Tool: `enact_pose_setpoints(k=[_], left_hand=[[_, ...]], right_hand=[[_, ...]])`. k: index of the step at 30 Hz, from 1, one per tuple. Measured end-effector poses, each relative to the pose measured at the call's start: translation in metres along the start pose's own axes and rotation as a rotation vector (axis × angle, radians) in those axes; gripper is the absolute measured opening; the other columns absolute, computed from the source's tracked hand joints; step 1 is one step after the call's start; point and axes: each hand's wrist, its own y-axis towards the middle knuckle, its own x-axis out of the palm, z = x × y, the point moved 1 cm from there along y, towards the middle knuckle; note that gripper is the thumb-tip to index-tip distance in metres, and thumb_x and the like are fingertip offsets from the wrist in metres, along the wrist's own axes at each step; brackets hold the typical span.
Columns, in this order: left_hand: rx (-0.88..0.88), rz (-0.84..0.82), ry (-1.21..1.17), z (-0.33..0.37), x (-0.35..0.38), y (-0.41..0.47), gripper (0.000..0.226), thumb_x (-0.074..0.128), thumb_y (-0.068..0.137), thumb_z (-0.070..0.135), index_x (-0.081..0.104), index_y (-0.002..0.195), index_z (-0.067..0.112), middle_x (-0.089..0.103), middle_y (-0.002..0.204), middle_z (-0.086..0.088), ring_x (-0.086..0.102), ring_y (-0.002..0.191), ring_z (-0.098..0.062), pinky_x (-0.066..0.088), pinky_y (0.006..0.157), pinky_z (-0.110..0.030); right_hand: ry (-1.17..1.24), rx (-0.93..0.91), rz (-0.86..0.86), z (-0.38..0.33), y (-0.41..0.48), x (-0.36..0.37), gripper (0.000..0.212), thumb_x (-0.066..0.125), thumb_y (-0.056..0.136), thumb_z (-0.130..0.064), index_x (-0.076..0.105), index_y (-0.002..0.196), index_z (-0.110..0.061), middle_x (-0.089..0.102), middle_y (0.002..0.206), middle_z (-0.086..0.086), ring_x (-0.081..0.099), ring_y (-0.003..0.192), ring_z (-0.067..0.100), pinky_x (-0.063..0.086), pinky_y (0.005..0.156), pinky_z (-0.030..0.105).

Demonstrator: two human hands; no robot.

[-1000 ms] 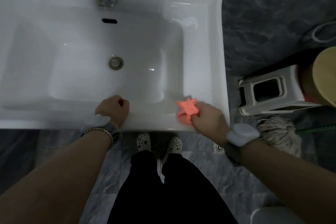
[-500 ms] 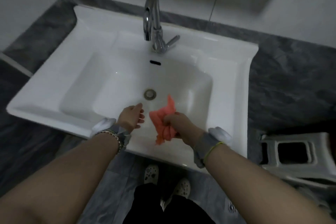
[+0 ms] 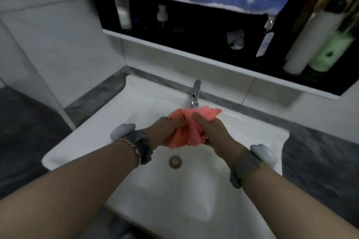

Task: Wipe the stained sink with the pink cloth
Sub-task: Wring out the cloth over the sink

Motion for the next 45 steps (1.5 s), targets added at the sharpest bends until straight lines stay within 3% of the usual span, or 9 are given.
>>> enact_pose_setpoints(k=[6,9,12,17,21,28,31,36,45], left_hand=[[0.048,0.091,0.055,0.071,-0.083,0.018,0.036,0.056,0.084,0.019,0.054,0.119,0.011,0.061,0.113,-0.016,0.06,0.092,-0.032,0.047,0.049,-0.026],[0.136,0.082,0.036,0.108,-0.11,0.031,0.02,0.053,0.087,0.014,0.057,0.105,0.007,0.06,0.084,-0.012,0.057,0.065,-0.025,0.044,0.036,-0.019],[0.272,0.011,-0.023,0.157,-0.124,0.05,0.017,0.048,0.088,0.002,0.058,0.101,0.006,0.06,0.089,-0.015,0.057,0.072,-0.028,0.051,0.056,-0.031],[0.35,-0.07,-0.14,0.199,-0.114,0.066,0.02,0.046,0.088,-0.001,0.06,0.08,0.011,0.06,0.08,-0.013,0.056,0.072,-0.024,0.044,0.068,-0.03],[0.331,-0.145,-0.219,0.206,-0.098,0.066,0.013,0.045,0.09,0.007,0.057,0.095,0.009,0.059,0.092,-0.018,0.056,0.085,-0.029,0.043,0.066,-0.032],[0.221,-0.312,-0.317,0.211,-0.082,0.057,0.017,0.043,0.091,0.017,0.055,0.096,0.006,0.061,0.081,-0.012,0.059,0.066,-0.024,0.049,0.053,-0.029],[0.338,-0.196,-0.091,0.218,-0.077,0.063,0.012,0.048,0.092,0.012,0.056,0.1,0.009,0.063,0.081,-0.013,0.062,0.058,-0.024,0.052,0.04,-0.027],[0.632,0.242,0.52,0.229,-0.066,0.079,0.038,0.061,0.087,0.018,0.052,0.114,-0.008,0.062,0.115,-0.025,0.059,0.107,-0.035,0.045,0.088,-0.038],[0.612,0.392,1.119,0.217,-0.059,0.093,0.029,0.046,0.088,0.012,0.056,0.115,0.009,0.049,0.123,-0.02,0.042,0.117,-0.036,0.037,0.096,-0.036]], right_hand=[[-0.083,-0.112,0.151,-0.064,0.051,0.021,0.046,0.05,0.089,0.004,0.037,0.132,-0.005,0.051,0.131,0.023,0.054,0.109,0.029,0.046,0.093,0.041],[-0.158,-0.195,0.212,-0.098,0.07,0.032,0.064,0.044,0.083,0.018,0.031,0.138,-0.013,0.043,0.135,0.016,0.046,0.114,0.024,0.039,0.1,0.039],[-0.172,-0.322,0.371,-0.136,0.093,0.04,0.07,0.04,0.077,0.025,0.036,0.135,-0.013,0.04,0.125,0.008,0.04,0.113,0.018,0.035,0.093,0.028],[0.051,-0.162,0.609,-0.158,0.106,0.032,0.041,0.044,0.091,-0.009,0.041,0.132,-0.017,0.053,0.112,0.011,0.055,0.093,0.027,0.047,0.082,0.039],[-0.002,0.014,0.646,-0.155,0.101,0.03,0.072,0.055,0.081,-0.059,0.04,0.134,-0.012,0.046,0.136,0.019,0.048,0.122,0.036,0.041,0.103,0.049],[0.083,-0.06,0.27,-0.169,0.087,0.027,0.028,0.065,0.081,-0.029,0.068,0.076,-0.001,0.067,0.055,0.004,0.06,0.05,0.012,0.047,0.049,0.017],[0.191,-0.092,0.393,-0.171,0.089,0.014,0.021,0.069,0.079,-0.018,0.064,0.072,0.002,0.067,0.054,0.008,0.061,0.046,0.016,0.05,0.047,0.019],[-0.48,-0.089,0.795,-0.172,0.111,-0.009,0.042,0.073,0.074,-0.043,0.067,0.076,-0.002,0.067,0.073,0.012,0.063,0.07,0.025,0.049,0.065,0.02],[-0.963,-0.064,0.75,-0.161,0.153,-0.002,0.041,0.059,0.085,-0.041,0.061,0.11,-0.009,0.066,0.109,0.023,0.058,0.105,0.038,0.047,0.085,0.039]])
